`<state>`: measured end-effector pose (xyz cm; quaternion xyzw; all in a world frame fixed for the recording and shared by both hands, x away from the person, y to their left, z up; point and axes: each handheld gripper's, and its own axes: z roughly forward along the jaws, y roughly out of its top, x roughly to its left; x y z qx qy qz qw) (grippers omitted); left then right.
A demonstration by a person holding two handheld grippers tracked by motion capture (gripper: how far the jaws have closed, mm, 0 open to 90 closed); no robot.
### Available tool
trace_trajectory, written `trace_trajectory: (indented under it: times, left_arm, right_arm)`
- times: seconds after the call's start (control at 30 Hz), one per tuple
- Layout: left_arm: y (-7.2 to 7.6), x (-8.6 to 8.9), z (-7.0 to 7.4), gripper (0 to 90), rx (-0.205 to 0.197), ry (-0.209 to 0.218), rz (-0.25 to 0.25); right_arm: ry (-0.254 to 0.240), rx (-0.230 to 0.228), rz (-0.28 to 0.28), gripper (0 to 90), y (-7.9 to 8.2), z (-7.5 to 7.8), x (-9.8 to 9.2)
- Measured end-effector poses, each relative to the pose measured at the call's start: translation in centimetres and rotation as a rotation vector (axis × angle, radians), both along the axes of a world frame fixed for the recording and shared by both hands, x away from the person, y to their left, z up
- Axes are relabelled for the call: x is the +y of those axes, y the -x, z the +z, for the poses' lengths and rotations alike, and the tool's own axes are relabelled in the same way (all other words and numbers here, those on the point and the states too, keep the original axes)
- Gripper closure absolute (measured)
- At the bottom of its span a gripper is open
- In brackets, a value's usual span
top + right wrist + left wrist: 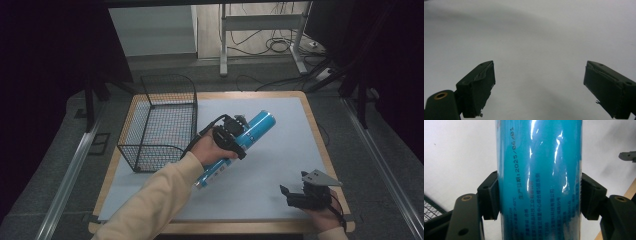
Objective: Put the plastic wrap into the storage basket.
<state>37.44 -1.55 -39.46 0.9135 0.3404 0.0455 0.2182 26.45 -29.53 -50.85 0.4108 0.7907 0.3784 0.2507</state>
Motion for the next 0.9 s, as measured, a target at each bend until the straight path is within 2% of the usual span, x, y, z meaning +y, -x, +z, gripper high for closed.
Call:
trace_trajectory:
  times: [0.3, 0.5, 0.9]
  left_arm:
    - [-0.7, -0.3, 0.9, 31.6, -0.003, -0.005, -0.007]
    - [-1.1, 0.0, 1.2, 31.6, -0.003, 0.001, 0.006]
    - [-3.1, 0.5, 2.7, 31.6, -0.005, 0.011, 0.027]
  right_arm:
    - [0.0, -0.001, 0.0, 10.8, 0.1, 0.1, 0.1]
    - [-0.002, 0.002, -0.005, 10.8, 0.0, 0.0, 0.0]
    - [0.003, 0.002, -0.006, 10.8, 0.0, 0.0, -0.1]
